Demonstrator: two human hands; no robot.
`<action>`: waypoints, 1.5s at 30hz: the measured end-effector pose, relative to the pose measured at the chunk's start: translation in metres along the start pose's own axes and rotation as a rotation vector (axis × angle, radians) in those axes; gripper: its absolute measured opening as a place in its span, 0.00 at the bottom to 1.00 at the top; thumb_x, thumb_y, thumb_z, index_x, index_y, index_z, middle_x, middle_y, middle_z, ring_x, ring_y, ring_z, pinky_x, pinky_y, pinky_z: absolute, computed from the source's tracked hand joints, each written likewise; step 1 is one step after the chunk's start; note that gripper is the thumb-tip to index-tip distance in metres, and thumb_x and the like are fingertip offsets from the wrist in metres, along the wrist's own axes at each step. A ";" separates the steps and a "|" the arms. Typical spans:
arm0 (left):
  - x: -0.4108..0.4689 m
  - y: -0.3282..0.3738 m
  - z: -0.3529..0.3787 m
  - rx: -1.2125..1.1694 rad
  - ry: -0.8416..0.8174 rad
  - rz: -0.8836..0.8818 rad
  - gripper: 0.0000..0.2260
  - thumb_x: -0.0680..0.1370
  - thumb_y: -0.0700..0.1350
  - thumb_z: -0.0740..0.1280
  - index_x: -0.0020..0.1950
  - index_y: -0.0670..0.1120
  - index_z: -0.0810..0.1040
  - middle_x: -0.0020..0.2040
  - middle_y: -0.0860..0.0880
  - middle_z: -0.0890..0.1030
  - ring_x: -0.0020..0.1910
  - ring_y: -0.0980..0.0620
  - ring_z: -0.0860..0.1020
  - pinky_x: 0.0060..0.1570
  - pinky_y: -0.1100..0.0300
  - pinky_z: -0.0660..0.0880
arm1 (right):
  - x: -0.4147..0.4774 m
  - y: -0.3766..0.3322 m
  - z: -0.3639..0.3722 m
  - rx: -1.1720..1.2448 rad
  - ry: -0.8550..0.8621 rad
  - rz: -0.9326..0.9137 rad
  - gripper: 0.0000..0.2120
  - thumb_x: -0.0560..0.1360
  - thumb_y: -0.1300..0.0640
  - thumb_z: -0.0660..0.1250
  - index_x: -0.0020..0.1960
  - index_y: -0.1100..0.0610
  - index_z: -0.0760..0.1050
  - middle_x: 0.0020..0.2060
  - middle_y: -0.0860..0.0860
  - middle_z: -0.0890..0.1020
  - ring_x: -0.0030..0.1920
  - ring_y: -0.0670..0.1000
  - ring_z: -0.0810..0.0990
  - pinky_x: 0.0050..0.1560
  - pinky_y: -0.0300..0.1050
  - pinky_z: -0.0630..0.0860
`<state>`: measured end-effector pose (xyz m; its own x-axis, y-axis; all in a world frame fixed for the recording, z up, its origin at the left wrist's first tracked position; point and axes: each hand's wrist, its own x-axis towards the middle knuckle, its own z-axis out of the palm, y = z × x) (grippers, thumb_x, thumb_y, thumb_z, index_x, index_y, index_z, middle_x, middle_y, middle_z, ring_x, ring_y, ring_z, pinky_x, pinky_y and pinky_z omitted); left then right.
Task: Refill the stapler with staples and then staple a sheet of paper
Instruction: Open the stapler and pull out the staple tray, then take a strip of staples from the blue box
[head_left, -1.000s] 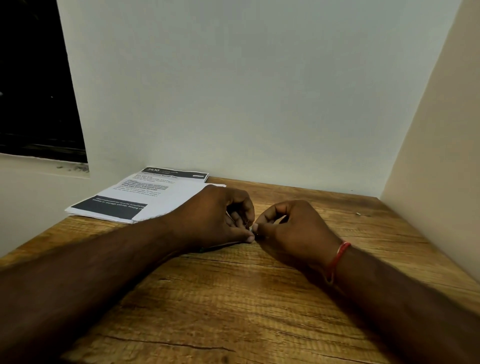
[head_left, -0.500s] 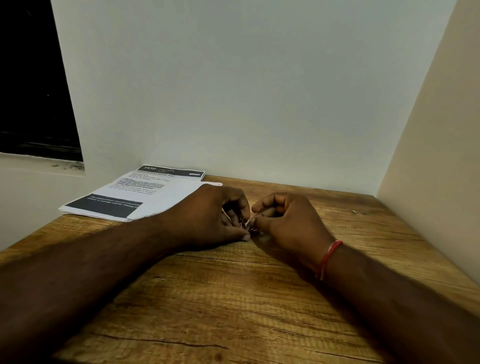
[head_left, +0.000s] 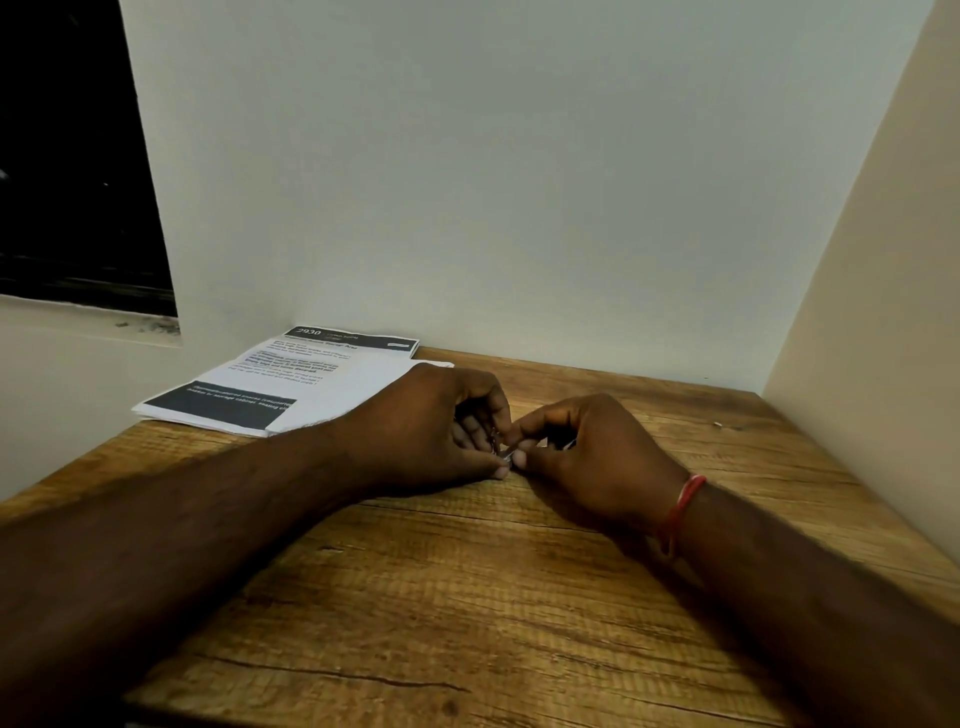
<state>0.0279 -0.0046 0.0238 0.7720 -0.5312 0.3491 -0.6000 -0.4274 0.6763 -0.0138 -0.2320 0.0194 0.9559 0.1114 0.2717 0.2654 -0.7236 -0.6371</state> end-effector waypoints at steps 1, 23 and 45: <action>0.000 -0.001 0.000 -0.002 0.000 0.002 0.17 0.71 0.41 0.89 0.54 0.50 0.85 0.46 0.52 0.91 0.44 0.52 0.91 0.49 0.55 0.90 | 0.001 0.000 0.000 -0.019 -0.006 -0.002 0.06 0.79 0.55 0.78 0.51 0.44 0.90 0.43 0.43 0.90 0.44 0.43 0.85 0.37 0.28 0.76; 0.005 -0.011 0.002 0.071 0.059 0.037 0.16 0.72 0.40 0.88 0.54 0.51 0.86 0.46 0.50 0.88 0.44 0.53 0.89 0.49 0.57 0.89 | -0.003 0.003 -0.031 -0.021 -0.328 -0.113 0.09 0.76 0.58 0.82 0.54 0.48 0.90 0.47 0.47 0.91 0.44 0.39 0.85 0.47 0.31 0.78; 0.003 -0.007 0.003 0.135 0.110 0.110 0.30 0.75 0.54 0.85 0.76 0.60 0.81 0.62 0.63 0.85 0.64 0.62 0.83 0.64 0.60 0.83 | 0.023 0.067 -0.053 -0.301 0.152 0.309 0.11 0.73 0.45 0.83 0.49 0.49 0.88 0.47 0.46 0.88 0.49 0.46 0.84 0.52 0.46 0.81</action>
<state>0.0338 -0.0053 0.0185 0.7141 -0.5005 0.4895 -0.6989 -0.4693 0.5397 0.0188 -0.3139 0.0212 0.9493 -0.2259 0.2187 -0.0993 -0.8754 -0.4730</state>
